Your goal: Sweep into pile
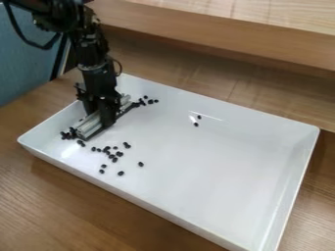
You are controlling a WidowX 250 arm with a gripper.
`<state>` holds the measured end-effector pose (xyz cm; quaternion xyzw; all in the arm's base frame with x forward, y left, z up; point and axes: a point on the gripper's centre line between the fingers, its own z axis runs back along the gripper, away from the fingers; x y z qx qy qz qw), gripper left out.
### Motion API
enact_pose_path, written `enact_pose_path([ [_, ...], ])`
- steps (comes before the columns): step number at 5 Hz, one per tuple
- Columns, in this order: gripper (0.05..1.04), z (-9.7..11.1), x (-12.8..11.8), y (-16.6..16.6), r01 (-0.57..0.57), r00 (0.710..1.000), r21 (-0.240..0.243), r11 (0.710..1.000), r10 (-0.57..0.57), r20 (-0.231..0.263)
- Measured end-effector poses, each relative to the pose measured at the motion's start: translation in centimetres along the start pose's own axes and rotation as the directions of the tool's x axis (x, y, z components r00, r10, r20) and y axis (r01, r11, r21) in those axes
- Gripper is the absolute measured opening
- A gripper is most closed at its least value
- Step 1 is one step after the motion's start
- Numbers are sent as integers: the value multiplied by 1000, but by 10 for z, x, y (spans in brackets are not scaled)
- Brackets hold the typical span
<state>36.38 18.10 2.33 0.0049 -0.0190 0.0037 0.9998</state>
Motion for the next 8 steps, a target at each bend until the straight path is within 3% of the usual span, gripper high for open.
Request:
enact_pose_path([
  [2,959,2,1,-15,10,1000,-90,996,-10,1],
  [3,992,5,3,-21,17,1000,-127,992,-15,22],
  [4,993,8,3,-25,22,1000,-138,990,-20,12],
  [5,997,21,4,-31,53,999,-108,993,-54,-5],
  [6,999,60,14,-34,89,994,-60,994,-86,61],
  [8,998,83,15,-37,114,992,-67,991,-110,68],
])
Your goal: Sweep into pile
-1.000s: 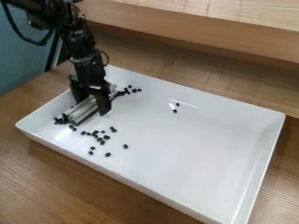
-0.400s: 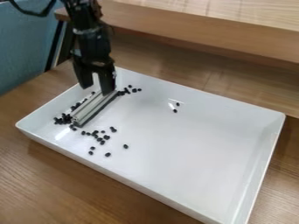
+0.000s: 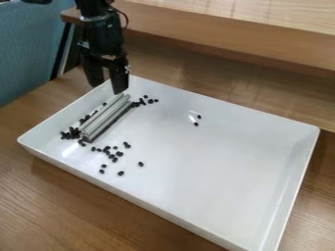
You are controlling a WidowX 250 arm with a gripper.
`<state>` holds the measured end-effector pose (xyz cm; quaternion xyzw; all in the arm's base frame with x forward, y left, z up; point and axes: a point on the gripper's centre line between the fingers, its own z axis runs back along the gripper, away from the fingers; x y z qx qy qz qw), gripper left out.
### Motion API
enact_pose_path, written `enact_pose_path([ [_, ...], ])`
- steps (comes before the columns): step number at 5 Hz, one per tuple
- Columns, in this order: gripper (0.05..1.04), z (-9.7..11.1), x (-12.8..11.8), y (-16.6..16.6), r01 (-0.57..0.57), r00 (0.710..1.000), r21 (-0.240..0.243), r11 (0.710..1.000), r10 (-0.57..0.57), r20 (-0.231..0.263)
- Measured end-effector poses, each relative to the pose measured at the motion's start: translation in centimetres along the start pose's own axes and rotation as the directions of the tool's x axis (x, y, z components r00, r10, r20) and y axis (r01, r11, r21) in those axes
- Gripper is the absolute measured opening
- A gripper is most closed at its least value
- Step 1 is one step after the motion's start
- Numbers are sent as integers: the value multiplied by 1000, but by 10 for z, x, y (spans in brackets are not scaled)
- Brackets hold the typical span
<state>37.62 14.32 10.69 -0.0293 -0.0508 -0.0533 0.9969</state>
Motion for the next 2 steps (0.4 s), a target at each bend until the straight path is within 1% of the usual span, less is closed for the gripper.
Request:
enact_pose_path([
  [1,998,10,5,-14,76,997,-46,996,-77,-7],
  [2,999,9,8,-27,146,989,-74,986,-147,-8],
])
